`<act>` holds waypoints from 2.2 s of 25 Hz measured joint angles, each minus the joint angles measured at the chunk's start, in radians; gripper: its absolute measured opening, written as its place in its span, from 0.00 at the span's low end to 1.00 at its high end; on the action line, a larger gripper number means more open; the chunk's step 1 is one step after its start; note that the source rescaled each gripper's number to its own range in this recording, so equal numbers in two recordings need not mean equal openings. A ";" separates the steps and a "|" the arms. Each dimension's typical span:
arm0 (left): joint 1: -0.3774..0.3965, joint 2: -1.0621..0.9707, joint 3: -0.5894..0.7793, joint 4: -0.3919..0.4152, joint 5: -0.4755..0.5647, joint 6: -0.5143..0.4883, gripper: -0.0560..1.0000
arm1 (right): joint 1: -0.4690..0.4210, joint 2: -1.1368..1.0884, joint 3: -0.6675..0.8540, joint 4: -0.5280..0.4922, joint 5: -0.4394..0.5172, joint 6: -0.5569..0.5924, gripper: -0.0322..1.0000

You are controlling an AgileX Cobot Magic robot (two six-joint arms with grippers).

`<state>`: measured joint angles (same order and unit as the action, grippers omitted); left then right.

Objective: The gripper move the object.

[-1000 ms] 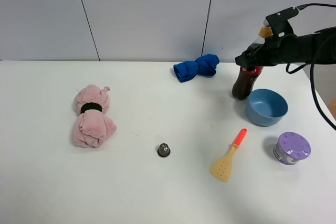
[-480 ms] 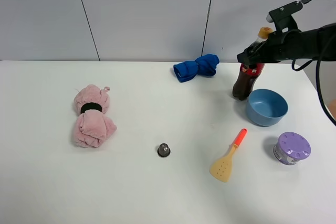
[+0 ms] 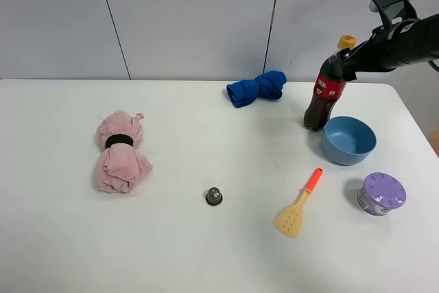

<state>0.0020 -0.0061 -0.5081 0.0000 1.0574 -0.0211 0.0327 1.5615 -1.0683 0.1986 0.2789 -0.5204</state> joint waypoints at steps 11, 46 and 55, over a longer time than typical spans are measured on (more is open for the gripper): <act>0.000 0.000 0.000 0.000 0.000 0.000 1.00 | 0.012 -0.318 0.145 0.223 -0.012 -0.128 0.62; 0.000 0.000 0.000 0.000 0.000 0.000 1.00 | -0.052 -1.562 0.470 -0.156 0.714 0.437 0.62; 0.000 0.000 0.000 0.000 0.000 0.000 1.00 | -0.052 -1.564 0.478 -0.172 0.751 0.498 0.62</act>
<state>0.0020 -0.0061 -0.5081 0.0000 1.0574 -0.0211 -0.0194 -0.0029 -0.5903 0.0264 1.0300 -0.0225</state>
